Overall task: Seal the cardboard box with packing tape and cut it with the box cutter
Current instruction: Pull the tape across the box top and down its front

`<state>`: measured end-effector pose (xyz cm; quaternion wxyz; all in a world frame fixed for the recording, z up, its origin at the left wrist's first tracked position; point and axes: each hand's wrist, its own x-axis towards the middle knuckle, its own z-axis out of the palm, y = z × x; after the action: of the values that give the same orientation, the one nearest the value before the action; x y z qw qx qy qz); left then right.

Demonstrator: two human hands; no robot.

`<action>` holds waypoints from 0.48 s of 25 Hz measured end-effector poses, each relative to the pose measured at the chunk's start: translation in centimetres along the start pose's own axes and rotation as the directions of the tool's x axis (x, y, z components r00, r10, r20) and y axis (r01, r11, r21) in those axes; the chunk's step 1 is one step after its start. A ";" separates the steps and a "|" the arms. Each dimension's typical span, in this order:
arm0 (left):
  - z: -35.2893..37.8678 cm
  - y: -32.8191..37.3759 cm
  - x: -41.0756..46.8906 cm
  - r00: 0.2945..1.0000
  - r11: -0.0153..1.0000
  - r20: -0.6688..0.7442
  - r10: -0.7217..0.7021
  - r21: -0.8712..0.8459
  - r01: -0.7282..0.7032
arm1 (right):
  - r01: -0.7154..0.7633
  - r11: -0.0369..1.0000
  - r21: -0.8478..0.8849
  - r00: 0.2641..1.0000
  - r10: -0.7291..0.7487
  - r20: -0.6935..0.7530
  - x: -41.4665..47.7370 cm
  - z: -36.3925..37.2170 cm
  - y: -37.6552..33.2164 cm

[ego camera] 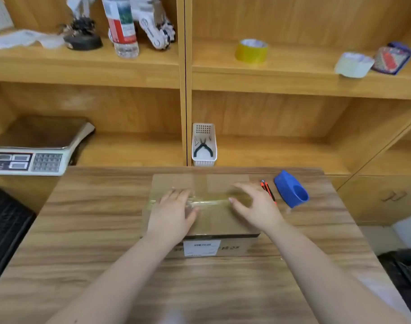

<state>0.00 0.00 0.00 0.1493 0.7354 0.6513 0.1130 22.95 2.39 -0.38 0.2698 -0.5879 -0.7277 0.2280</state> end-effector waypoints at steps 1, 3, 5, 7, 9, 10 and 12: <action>0.8 0.1 0.2 0.999 1.000 0.021 -0.028 -0.003 0.028 | 0.023 1.000 -0.020 0.999 -0.022 0.041 0.8 0.0 0.7; 2.5 0.6 0.4 0.996 0.996 0.002 -0.089 0.015 0.089 | 0.100 0.992 -0.082 0.984 -0.086 0.159 2.8 -0.2 2.3; 4.2 1.3 0.4 0.987 0.986 0.002 -0.159 0.060 0.158 | 0.167 0.978 -0.123 0.954 -0.129 0.272 5.0 -0.2 3.6; 5.5 2.2 0.7 0.978 0.968 -0.008 -0.209 0.138 0.208 | 0.218 0.963 -0.158 0.916 -0.146 0.374 7.0 0.0 4.3; 6.4 3.0 1.4 0.968 0.950 -0.023 -0.249 0.189 0.249 | 0.265 0.940 -0.217 0.871 -0.136 0.473 8.9 0.1 4.4; 6.5 3.2 1.8 0.966 0.944 -0.035 -0.256 0.205 0.258 | 0.292 0.924 -0.247 0.854 -0.135 0.503 9.7 0.3 4.4; 6.5 3.0 2.7 0.972 0.947 -0.061 -0.228 0.219 0.236 | 0.316 0.905 -0.284 0.837 -0.125 0.533 10.8 0.6 4.6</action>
<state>5.43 1.85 -5.05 0.0662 0.6636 0.7444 0.0332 24.18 13.94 -2.43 -0.0167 -0.4579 -0.8655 0.2022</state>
